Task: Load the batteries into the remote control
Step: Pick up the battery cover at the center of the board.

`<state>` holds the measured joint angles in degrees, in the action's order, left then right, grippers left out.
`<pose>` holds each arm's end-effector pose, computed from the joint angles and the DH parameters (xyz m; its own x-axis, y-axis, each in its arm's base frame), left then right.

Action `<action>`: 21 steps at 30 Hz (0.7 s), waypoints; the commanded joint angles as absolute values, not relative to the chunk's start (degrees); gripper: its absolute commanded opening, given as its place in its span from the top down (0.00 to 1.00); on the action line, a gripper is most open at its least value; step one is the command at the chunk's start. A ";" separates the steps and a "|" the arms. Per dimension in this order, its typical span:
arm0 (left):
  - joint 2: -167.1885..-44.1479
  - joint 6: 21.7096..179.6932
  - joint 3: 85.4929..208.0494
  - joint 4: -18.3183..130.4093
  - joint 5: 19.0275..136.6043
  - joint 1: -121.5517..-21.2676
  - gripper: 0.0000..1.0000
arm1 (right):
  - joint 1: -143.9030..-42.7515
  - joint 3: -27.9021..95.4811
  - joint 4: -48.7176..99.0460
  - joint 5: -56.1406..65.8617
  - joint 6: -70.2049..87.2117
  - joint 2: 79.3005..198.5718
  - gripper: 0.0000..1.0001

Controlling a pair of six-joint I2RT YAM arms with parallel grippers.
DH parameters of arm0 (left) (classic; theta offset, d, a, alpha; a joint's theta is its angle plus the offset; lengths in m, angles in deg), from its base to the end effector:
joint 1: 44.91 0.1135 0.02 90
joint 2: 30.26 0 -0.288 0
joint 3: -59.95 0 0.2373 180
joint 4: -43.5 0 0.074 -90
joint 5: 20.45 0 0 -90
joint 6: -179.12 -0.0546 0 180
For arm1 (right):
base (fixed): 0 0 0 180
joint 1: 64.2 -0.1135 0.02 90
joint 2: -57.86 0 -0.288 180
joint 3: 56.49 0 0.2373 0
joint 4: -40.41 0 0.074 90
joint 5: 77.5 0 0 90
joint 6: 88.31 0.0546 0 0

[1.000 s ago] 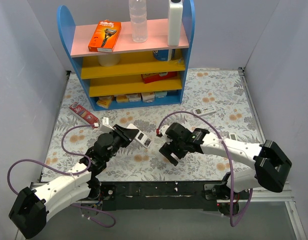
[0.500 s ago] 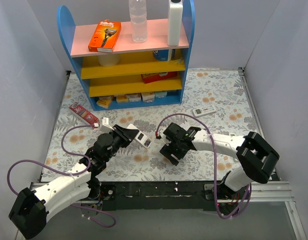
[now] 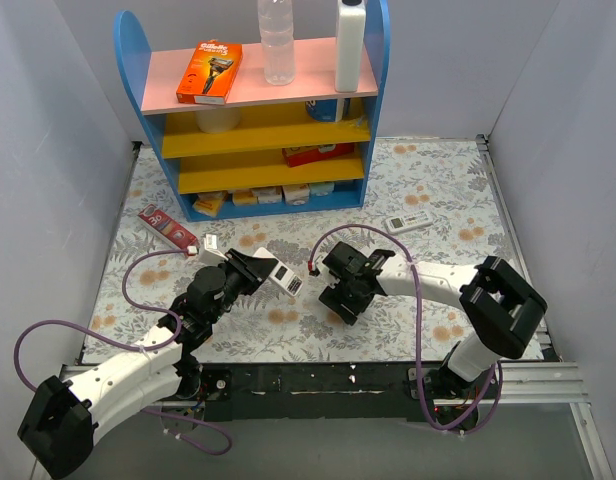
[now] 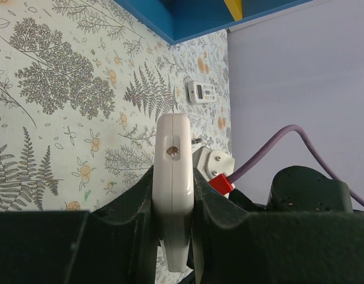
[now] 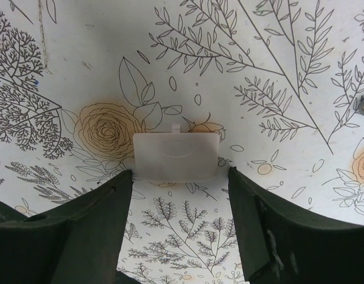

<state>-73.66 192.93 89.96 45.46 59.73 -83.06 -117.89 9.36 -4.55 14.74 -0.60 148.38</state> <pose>0.1354 -0.0945 0.2226 -0.4158 -0.8902 0.1863 -0.3166 -0.0504 -0.9472 0.1693 0.2268 0.1819 -0.5228 -0.7789 -0.3463 -0.8187 0.5720 -0.0505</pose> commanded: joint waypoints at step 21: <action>-74.12 193.54 88.14 39.17 62.61 -82.26 1.00 | -119.57 10.71 -6.06 13.73 1.25 146.81 0.57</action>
<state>-73.97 193.28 88.75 42.53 61.54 -82.52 -119.07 10.89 -4.72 14.48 0.08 149.62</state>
